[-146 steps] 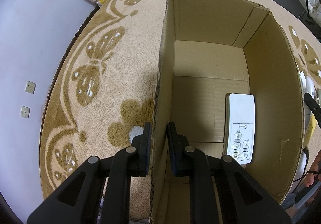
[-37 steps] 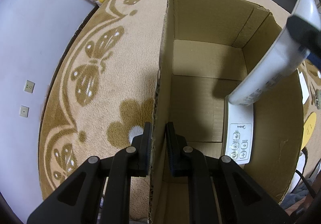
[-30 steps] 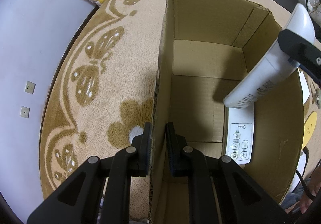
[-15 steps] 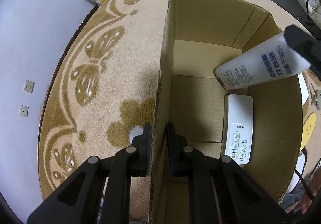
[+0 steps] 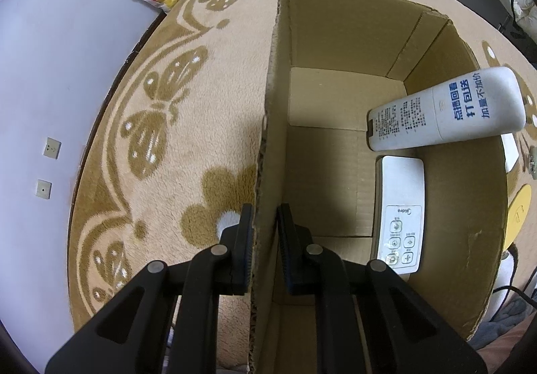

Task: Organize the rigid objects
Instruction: 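Lower the lotion tube into the box beside the remote and open the right gripper, then move the right tool back to the items and approach the yellow oval paddle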

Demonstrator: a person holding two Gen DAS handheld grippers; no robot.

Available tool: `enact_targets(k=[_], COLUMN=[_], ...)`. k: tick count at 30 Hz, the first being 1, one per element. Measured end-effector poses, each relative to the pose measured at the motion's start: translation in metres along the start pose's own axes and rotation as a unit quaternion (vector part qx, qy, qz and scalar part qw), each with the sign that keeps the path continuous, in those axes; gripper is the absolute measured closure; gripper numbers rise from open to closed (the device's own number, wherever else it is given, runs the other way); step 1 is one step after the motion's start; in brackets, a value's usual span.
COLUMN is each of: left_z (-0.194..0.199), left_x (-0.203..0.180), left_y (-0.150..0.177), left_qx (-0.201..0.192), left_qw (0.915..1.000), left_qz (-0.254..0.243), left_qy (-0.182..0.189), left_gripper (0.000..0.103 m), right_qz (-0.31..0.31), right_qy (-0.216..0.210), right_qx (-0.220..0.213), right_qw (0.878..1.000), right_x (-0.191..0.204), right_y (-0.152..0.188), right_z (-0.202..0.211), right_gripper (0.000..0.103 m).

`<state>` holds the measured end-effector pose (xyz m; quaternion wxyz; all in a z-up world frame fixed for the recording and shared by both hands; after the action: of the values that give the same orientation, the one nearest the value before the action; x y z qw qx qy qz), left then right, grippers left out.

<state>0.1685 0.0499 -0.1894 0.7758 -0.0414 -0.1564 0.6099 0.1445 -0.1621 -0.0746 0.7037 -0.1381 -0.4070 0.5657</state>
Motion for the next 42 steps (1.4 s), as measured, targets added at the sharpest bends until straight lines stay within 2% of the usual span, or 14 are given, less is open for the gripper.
enact_targets(k=[9, 18, 25, 30, 35, 42], left_z=[0.002, 0.002, 0.002, 0.002, 0.002, 0.002], left_x=[0.002, 0.002, 0.003, 0.003, 0.003, 0.003], left_y=[0.000, 0.000, 0.001, 0.001, 0.001, 0.001], left_qx=[0.000, 0.000, 0.000, 0.000, -0.001, 0.000], left_qw=[1.0000, 1.0000, 1.0000, 1.0000, 1.0000, 1.0000], left_qz=[0.005, 0.005, 0.004, 0.004, 0.003, 0.004], left_qy=[0.005, 0.005, 0.004, 0.004, 0.004, 0.003], left_gripper=[0.090, 0.089, 0.089, 0.089, 0.089, 0.089], right_qz=[-0.011, -0.066, -0.103, -0.129, -0.141, -0.175], right_qy=[0.058, 0.111, 0.162, 0.183, 0.219, 0.233], right_qx=[0.008, 0.028, 0.045, 0.053, 0.080, 0.115], right_qw=[0.998, 0.991, 0.980, 0.973, 0.962, 0.950], right_x=[-0.042, -0.097, -0.142, -0.162, -0.179, -0.193], right_y=[0.016, 0.049, 0.072, 0.083, 0.100, 0.118], right_z=[0.018, 0.026, 0.039, 0.045, 0.043, 0.037], right_gripper=[0.015, 0.015, 0.015, 0.015, 0.015, 0.015])
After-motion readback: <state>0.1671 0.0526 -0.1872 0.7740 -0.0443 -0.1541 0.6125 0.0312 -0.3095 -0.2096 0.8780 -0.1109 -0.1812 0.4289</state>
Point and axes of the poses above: each gripper's, at about its wrist camera, not at the fingertips, and z roughly against the way its jaws point, x to its left, y to its underside, the point moved 7 cm from there along -z, roughly the way its jaws point, and after that the axes turned 1 degree about -x, right-handed, at the moved point
